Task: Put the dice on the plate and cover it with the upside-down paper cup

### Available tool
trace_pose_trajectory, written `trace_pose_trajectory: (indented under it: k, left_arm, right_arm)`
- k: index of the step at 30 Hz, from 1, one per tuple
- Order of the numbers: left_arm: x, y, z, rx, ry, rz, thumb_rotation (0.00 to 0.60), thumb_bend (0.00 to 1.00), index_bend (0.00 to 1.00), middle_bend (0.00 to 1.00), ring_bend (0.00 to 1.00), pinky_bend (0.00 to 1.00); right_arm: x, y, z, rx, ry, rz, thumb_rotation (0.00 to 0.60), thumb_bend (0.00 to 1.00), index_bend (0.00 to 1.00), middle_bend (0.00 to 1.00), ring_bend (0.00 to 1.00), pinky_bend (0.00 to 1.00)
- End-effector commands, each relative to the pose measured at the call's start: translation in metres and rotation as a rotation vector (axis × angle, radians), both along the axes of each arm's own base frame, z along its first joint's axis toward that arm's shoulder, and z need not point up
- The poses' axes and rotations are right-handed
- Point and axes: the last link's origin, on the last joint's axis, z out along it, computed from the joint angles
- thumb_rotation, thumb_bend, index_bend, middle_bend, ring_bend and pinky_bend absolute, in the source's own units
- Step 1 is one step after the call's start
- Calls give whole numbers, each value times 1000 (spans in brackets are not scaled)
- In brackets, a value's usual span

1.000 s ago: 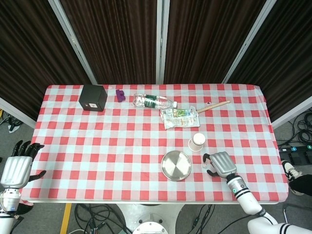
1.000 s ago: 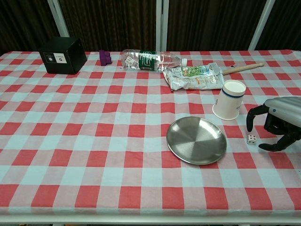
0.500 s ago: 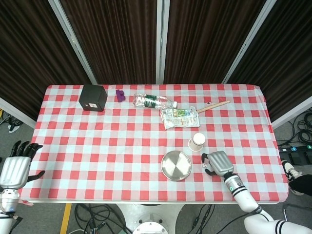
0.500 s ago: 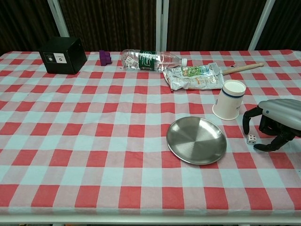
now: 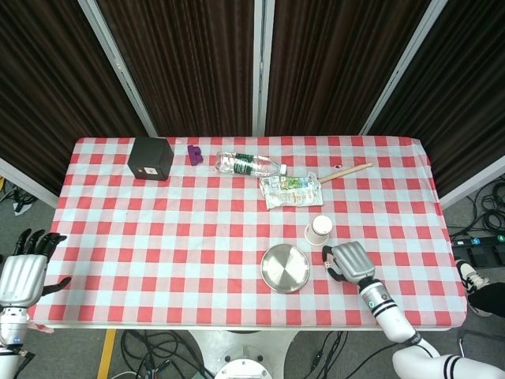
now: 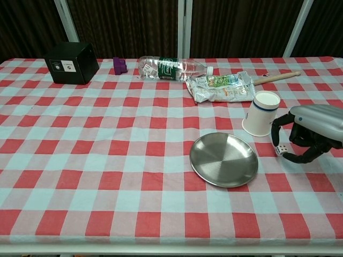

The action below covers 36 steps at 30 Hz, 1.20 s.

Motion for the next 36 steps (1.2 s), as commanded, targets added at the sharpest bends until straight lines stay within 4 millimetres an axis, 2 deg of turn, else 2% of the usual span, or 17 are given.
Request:
trace_pose_trajectory:
  k: [1,4,7,11,16,18,20,22,25,27,30,31,33,36]
  left_arm:
    - [0,0,0,0,-1,-2,600,0,217,186,106,71]
    - [1,-1,0,-1,0,-4,600,0,217,186,105,71]
    - [1,-3,1,5,-2,-3,600,0,217,186,105,71]
    - [-1,-6,3,7,0,6,600,0,217,186,106,71]
    - [-2,-9,3,7,-3,15,600,0,217,186,105,71]
    - [-2,-9,3,7,-2,14,600,0,217,186,106,71]
    - [-2,-9,4,12,-3,11,600,0,217,186,106,71]
    - [-1,-9,5,15,-2,9,600,0,217,186,105,70]
    - [0,-9,4,10,-4,5,600,0,217,186,105,70]
    - [1,-8,4,10,0,1,600,0,217,186,106,71]
    - [2,-7,5,13,0,-4,600,0,217,186,106,71]
    - [3,-7,5,13,1,-6,600,0,217,186,106,70]
    - [3,-7,6,14,1,-9,600,0,217,186,105,71]
    - [3,-7,5,12,0,-5,600,0,217,186,105,70]
  right_arm:
    - [23,-1,11,9,-81,55,600,323,608,961,902,961]
    - [38,-4,4,74,-87,85,600,323,614,961,902,961]
    - [51,-7,-14,124,-47,134,600,323,608,961,902,961]
    - [58,-11,-33,166,-15,143,600,323,587,961,902,963]
    - [64,-15,-48,175,-13,145,600,323,564,961,902,965]
    - [64,-15,-49,170,-12,150,600,323,534,960,899,966]
    - [66,-14,-49,160,-19,161,600,323,431,957,873,964]
    - [67,-12,-46,155,-35,171,600,315,315,913,820,960]
    - [68,-10,-37,141,-56,186,600,266,126,762,733,957]
    - [68,-9,-27,115,-76,200,600,233,59,652,675,956]
    - [69,-9,-9,55,-111,211,600,218,29,518,576,926]
    - [69,-10,-2,29,-127,215,600,218,28,472,529,888]
    - [69,-13,18,-55,-177,225,600,218,28,395,402,742]
    - [62,-20,45,-168,-227,221,600,218,50,332,230,470]
